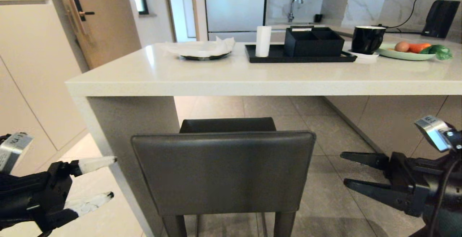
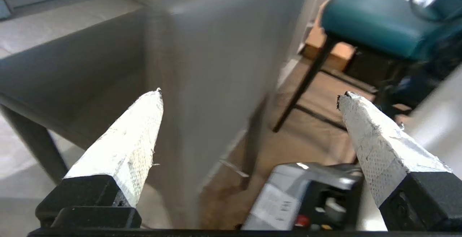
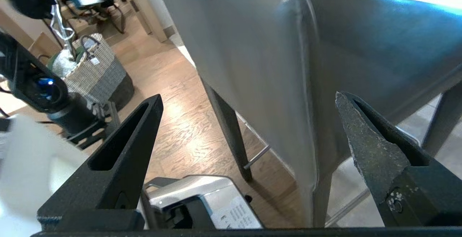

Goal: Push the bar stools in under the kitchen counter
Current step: Pull the gray chair out from under the dining table

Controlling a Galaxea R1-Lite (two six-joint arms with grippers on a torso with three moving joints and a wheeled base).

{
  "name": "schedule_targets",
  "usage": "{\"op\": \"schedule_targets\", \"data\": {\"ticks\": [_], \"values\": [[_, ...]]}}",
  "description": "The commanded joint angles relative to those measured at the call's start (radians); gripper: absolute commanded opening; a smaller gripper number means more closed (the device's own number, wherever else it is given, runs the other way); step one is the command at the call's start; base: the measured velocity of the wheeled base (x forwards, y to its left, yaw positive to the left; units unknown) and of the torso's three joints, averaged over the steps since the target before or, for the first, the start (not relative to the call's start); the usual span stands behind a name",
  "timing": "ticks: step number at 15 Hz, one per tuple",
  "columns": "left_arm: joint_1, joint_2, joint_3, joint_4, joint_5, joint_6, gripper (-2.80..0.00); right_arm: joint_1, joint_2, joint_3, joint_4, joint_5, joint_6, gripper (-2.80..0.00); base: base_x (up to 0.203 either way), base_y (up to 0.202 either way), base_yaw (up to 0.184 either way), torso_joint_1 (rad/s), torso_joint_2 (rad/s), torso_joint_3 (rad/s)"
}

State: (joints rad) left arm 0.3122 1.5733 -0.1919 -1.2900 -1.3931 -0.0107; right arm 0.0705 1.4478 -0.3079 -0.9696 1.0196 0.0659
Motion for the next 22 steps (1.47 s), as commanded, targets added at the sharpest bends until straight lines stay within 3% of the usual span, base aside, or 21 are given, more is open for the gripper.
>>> {"op": "schedule_targets", "data": {"ticks": [1, 4, 9, 15, 22], "values": [[-0.028, 0.174, -0.002, -0.135, 0.008, -0.009, 0.00, 0.022, 0.102, -0.019, -0.023, 0.003, 0.001, 0.00, 0.000, 0.000, 0.000, 0.000, 0.00, 0.000], [-0.061, 0.332, -0.028, -0.228, 0.033, -0.070, 0.00, 0.039, 0.170, -0.053, -0.046, -0.012, -0.001, 0.00, 0.000, 0.000, 0.000, 0.000, 0.00, 0.000], [-0.116, 0.390, -0.165, -0.240, 0.040, -0.140, 0.00, 0.101, 0.296, -0.052, -0.188, -0.022, 0.001, 0.00, 0.000, 0.000, 0.000, 0.000, 0.00, 0.000], [-0.216, 0.426, -0.213, -0.240, 0.038, -0.144, 0.00, 0.245, 0.421, -0.104, -0.291, -0.078, 0.007, 0.00, 0.000, 0.000, 0.000, 0.000, 0.00, 0.000], [-0.264, 0.435, -0.228, -0.240, 0.039, -0.141, 0.00, 0.256, 0.516, -0.184, -0.302, -0.082, 0.018, 0.00, 0.000, 0.000, 0.000, 0.000, 0.00, 0.000]]}}
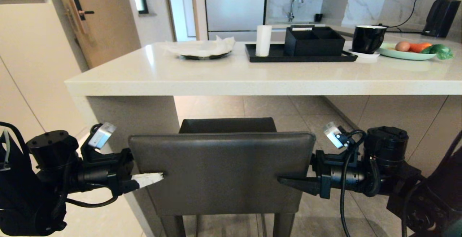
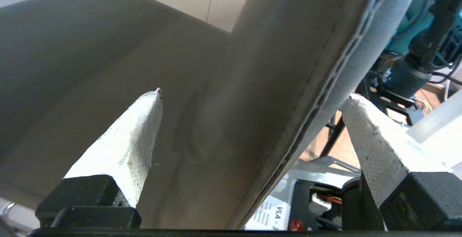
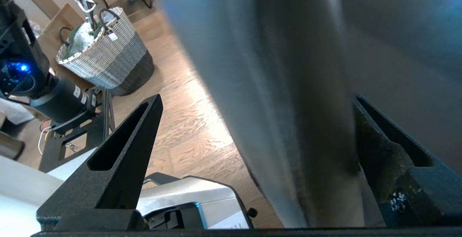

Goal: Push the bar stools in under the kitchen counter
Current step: Pull the gray chair out from under the dining table

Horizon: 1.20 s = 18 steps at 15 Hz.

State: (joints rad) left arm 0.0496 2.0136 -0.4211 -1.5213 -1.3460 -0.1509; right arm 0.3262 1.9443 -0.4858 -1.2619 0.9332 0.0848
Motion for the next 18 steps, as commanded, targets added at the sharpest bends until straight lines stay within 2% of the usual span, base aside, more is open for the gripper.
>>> {"op": "schedule_targets", "data": {"ticks": [1, 6, 7, 9, 10, 15, 18], "values": [[-0.002, -0.009, 0.009, -0.009, -0.009, -0.001, 0.00, 0.001, 0.021, -0.011, -0.010, -0.003, 0.003, 0.00, 0.000, 0.000, 0.000, 0.000, 0.00, 0.000], [-0.001, -0.054, 0.065, -0.009, -0.004, 0.002, 0.00, 0.052, 0.022, -0.010, -0.010, -0.068, 0.009, 0.00, 0.000, 0.000, 0.000, 0.000, 0.00, 0.000], [0.000, -0.059, 0.064, -0.009, 0.030, 0.001, 0.00, 0.059, 0.022, -0.011, -0.011, -0.073, 0.019, 0.00, 0.000, 0.000, 0.000, 0.000, 0.00, 0.000], [-0.016, -0.057, 0.058, -0.009, 0.171, 0.000, 0.00, 0.059, 0.022, -0.012, -0.011, -0.074, 0.020, 0.00, 0.000, 0.000, 0.000, 0.000, 0.00, 0.000], [-0.036, -0.053, 0.055, -0.009, 0.217, 0.000, 0.00, 0.059, 0.022, -0.012, -0.011, -0.074, 0.020, 0.00, 0.000, 0.000, 0.000, 0.000, 0.00, 0.000], [-0.073, -0.056, 0.067, -0.009, 0.197, 0.003, 0.00, 0.070, 0.032, -0.026, -0.011, -0.074, 0.020, 0.00, 0.000, 0.000, 0.000, 0.000, 0.00, 0.000], [-0.079, -0.061, 0.076, -0.009, 0.168, 0.004, 0.00, 0.074, 0.039, -0.033, -0.011, -0.076, 0.020, 0.00, -0.127, 0.000, -0.002, 0.002, 0.00, 0.005]]}}
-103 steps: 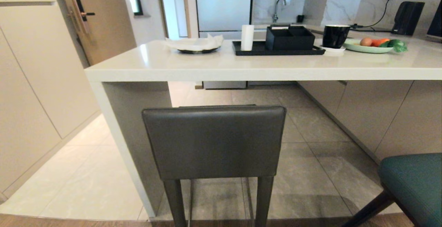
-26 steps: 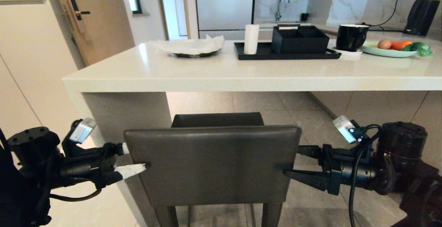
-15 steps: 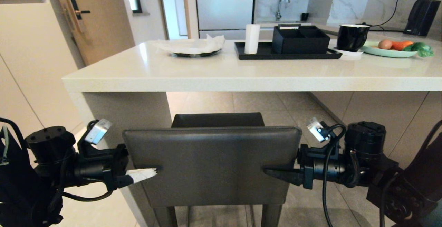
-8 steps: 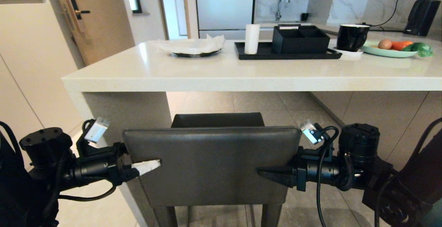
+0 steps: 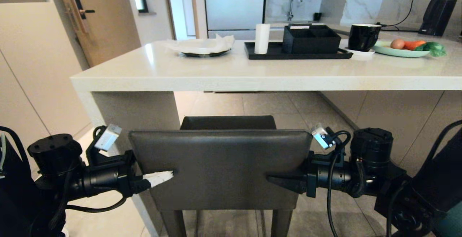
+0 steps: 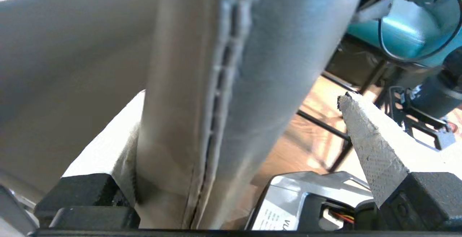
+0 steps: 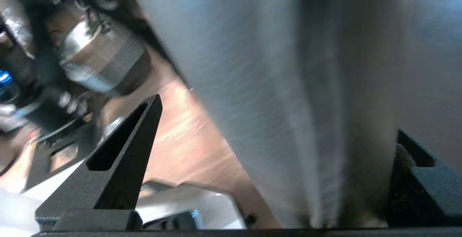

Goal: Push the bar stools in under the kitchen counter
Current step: Pull the gray chair out from under the dining table

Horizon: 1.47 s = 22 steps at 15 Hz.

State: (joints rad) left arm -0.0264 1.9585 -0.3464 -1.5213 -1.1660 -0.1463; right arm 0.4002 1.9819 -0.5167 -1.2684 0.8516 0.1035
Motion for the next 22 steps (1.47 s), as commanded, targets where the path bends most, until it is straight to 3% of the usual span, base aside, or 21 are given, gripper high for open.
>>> {"op": "schedule_targets", "data": {"ticks": [1, 22], "values": [[-0.003, -0.006, -0.002, -0.009, -0.012, -0.002, 0.00, 0.000, 0.005, -0.010, -0.004, 0.006, 0.001, 0.00, -0.190, 0.000, 0.000, -0.006, 0.00, 0.002], [-0.043, -0.056, 0.004, -0.009, -0.011, -0.010, 0.00, 0.014, -0.029, 0.010, -0.022, -0.010, 0.015, 0.00, -0.196, 0.000, -0.001, 0.003, 0.00, 0.002]]}}
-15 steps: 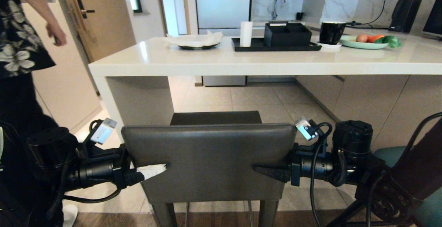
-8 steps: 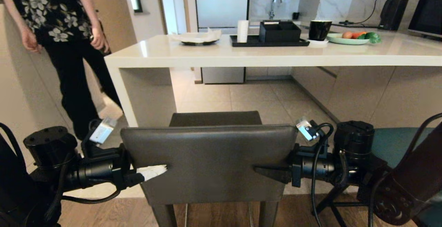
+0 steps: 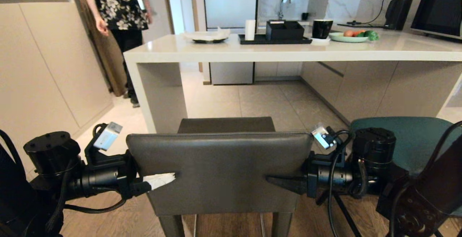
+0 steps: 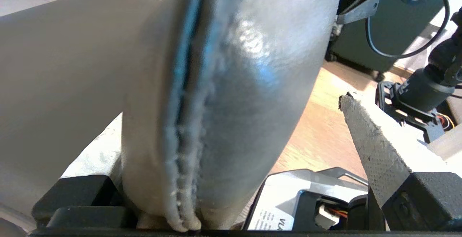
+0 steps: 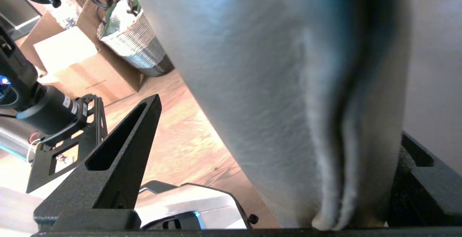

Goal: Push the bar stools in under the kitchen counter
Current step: Pull the gray chair out from under the dining table

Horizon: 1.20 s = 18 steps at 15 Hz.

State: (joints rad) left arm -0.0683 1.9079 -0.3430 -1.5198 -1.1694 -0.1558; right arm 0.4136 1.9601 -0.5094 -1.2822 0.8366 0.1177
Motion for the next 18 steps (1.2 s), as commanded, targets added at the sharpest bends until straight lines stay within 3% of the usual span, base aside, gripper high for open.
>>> {"op": "schedule_targets", "data": {"ticks": [1, 7, 12, 18], "values": [[-0.001, -0.006, 0.001, -0.010, -0.007, -0.001, 0.00, 0.001, -0.007, 0.003, -0.008, 0.006, 0.000, 0.00, -0.194, 0.000, -0.001, 0.001, 0.00, 0.009], [-0.028, -0.035, 0.013, -0.010, 0.001, -0.006, 0.00, -0.001, -0.009, 0.005, -0.009, 0.006, -0.001, 0.00, -0.193, 0.000, -0.003, 0.004, 0.00, 0.001], [-0.024, -0.037, 0.003, -0.010, 0.007, -0.027, 0.00, -0.004, -0.021, 0.011, -0.009, 0.006, 0.000, 0.00, -0.018, 0.000, -0.001, 0.000, 0.00, 0.001], [0.151, -0.078, 0.015, -0.010, -0.007, -0.051, 0.00, -0.145, -0.130, 0.100, -0.009, 0.017, -0.002, 0.00, 0.000, 0.000, 0.000, 0.000, 0.00, 0.000]]}}
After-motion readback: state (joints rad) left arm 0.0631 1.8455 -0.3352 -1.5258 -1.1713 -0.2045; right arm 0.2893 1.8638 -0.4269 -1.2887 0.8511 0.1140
